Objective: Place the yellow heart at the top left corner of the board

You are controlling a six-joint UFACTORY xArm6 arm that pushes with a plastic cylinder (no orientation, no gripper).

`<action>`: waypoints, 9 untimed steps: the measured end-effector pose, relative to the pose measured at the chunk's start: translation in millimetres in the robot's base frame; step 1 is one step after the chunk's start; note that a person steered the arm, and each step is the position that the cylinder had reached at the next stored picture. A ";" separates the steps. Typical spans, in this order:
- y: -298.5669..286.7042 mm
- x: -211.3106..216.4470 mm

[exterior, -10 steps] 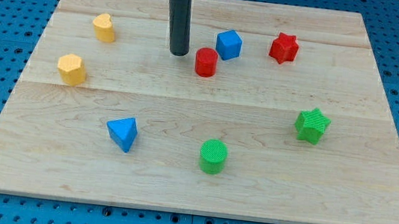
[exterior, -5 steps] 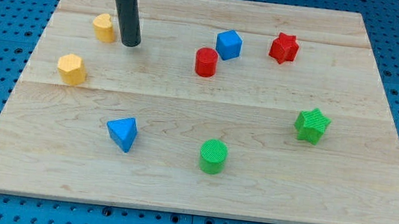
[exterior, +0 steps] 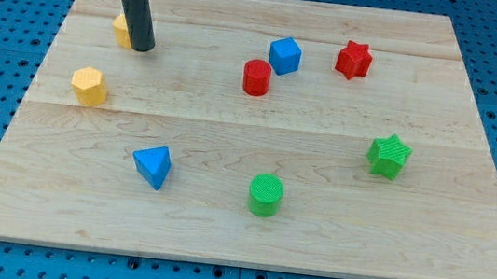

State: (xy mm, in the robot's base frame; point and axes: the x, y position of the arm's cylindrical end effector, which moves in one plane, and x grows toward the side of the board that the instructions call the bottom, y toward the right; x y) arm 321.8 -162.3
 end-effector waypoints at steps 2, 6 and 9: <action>-40.9 15.6; -7.5 -27.7; -52.1 -17.2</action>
